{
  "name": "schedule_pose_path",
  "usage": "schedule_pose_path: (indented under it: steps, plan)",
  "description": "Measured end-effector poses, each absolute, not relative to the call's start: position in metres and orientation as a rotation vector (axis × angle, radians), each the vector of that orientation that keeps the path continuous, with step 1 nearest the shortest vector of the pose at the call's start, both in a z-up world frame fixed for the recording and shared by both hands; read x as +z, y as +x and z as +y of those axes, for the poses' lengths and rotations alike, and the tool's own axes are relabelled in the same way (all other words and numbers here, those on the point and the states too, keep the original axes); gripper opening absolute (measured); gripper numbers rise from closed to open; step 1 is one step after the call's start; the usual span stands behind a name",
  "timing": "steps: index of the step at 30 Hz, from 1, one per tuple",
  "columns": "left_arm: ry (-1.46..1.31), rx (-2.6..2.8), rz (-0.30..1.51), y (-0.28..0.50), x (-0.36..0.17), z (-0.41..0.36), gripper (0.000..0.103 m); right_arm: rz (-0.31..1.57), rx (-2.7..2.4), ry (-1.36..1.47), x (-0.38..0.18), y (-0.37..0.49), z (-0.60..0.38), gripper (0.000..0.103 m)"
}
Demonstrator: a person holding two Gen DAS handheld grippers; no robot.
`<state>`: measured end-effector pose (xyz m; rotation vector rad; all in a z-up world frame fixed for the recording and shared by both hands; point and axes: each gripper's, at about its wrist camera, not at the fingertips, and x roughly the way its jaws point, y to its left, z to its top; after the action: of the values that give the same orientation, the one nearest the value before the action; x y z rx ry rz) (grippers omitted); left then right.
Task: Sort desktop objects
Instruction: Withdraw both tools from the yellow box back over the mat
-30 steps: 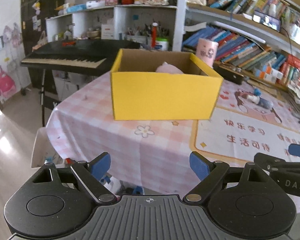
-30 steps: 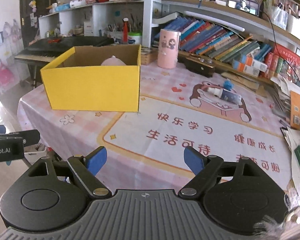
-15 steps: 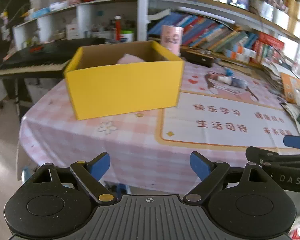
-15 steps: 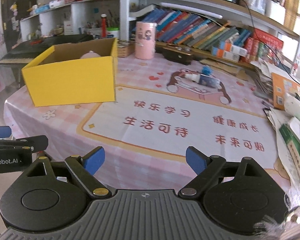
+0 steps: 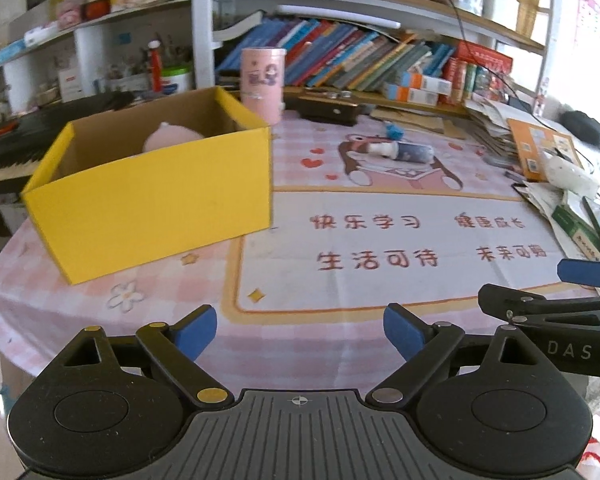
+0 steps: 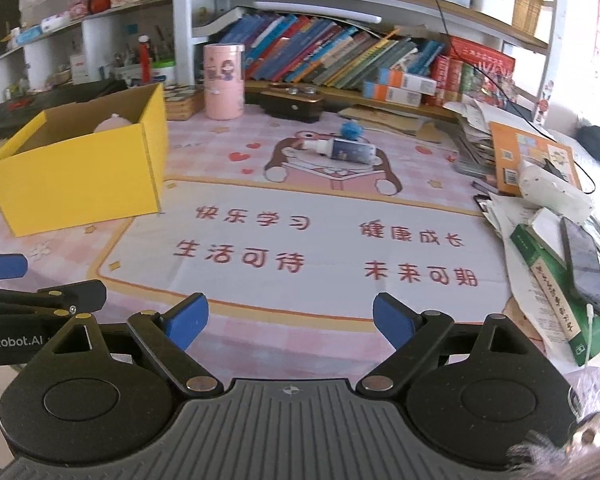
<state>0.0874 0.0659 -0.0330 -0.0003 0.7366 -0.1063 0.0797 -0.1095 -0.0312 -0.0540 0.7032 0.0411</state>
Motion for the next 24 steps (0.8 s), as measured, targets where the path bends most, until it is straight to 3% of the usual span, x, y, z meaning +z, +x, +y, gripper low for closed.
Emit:
schedule_pose_path:
  steps: [24]
  plan:
    - [0.026,-0.135,0.784,0.178,-0.04,-0.013,0.093,0.739,0.013,-0.04,-0.035,0.17,-0.193,0.089]
